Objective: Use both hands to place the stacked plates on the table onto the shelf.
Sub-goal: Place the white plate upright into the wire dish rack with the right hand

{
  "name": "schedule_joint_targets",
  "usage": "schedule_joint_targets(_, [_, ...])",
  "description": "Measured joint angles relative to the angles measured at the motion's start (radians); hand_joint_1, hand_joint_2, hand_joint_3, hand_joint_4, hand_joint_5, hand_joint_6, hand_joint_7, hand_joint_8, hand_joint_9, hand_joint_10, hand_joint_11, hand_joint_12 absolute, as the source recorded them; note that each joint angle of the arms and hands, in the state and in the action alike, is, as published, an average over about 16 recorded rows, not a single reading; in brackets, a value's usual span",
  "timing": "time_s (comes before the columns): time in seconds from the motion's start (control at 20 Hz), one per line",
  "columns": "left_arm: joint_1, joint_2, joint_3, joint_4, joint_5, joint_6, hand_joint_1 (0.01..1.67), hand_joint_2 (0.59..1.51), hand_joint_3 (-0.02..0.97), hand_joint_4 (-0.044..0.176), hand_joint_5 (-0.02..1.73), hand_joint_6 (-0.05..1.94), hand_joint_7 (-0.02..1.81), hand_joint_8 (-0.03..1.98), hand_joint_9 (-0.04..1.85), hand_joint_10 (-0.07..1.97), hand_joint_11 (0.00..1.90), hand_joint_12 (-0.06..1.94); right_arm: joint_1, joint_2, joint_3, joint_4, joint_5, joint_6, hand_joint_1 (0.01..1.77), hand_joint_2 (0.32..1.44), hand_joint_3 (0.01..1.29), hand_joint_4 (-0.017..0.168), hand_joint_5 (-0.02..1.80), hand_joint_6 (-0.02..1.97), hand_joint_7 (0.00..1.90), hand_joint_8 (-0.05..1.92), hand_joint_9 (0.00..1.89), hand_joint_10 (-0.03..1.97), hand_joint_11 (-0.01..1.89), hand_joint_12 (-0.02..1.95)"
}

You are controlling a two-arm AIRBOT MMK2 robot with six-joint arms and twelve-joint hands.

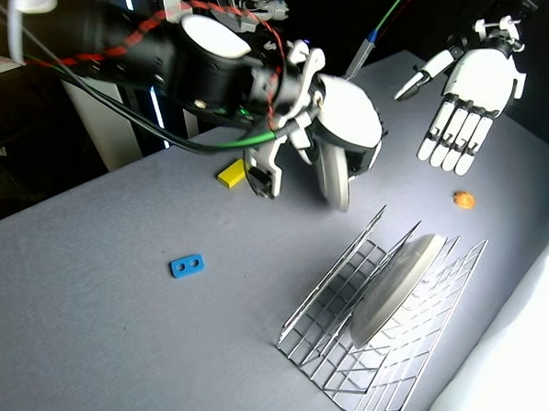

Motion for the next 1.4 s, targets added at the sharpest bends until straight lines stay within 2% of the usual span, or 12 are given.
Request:
schedule_joint_targets(0.25, [-0.051,0.041,-0.060,0.046,0.024,0.003,0.01,1.168,0.020,0.002,0.02,0.01,0.02,0.02,0.02,0.02,0.02,0.01,0.074,0.111,-0.077,-0.004,0.022,0.094,1.37,0.93,0.01,-0.003,1.07,0.74,1.14,0.60,1.12,0.92,1.01,1.07])
schedule_joint_targets(0.45, [-0.072,0.065,-0.094,0.076,0.034,0.008,0.01,1.164,0.021,0.003,0.02,0.01,0.02,0.02,0.02,0.02,0.02,0.01,0.121,0.164,-0.090,-0.009,0.046,0.183,1.37,0.93,0.02,-0.003,1.06,0.77,1.14,0.61,1.12,0.92,1.01,1.07])
schedule_joint_targets(0.75, [-0.079,0.081,-0.124,0.108,0.031,0.017,0.01,1.160,0.021,0.003,0.02,0.01,0.02,0.02,0.02,0.02,0.02,0.01,0.165,0.197,-0.045,-0.015,0.068,0.283,1.37,0.93,0.01,-0.003,1.04,0.81,1.11,0.66,1.11,0.95,1.00,1.09])
schedule_joint_targets(1.1, [-0.069,0.079,-0.128,0.115,0.022,0.027,0.01,1.162,0.021,0.003,0.02,0.01,0.02,0.02,0.02,0.02,0.02,0.01,0.188,0.202,0.036,-0.014,0.053,0.359,1.34,0.95,0.01,-0.003,1.01,0.85,1.09,0.70,1.12,0.91,1.00,1.09])
schedule_joint_targets(1.4, [-0.062,0.075,-0.128,0.115,0.018,0.031,0.01,1.164,0.021,0.002,0.02,0.01,0.02,0.02,0.02,0.02,0.02,0.01,0.202,0.203,0.075,-0.011,0.026,0.386,1.34,0.96,0.01,-0.006,1.01,0.82,1.10,0.70,1.12,0.90,0.99,1.10])
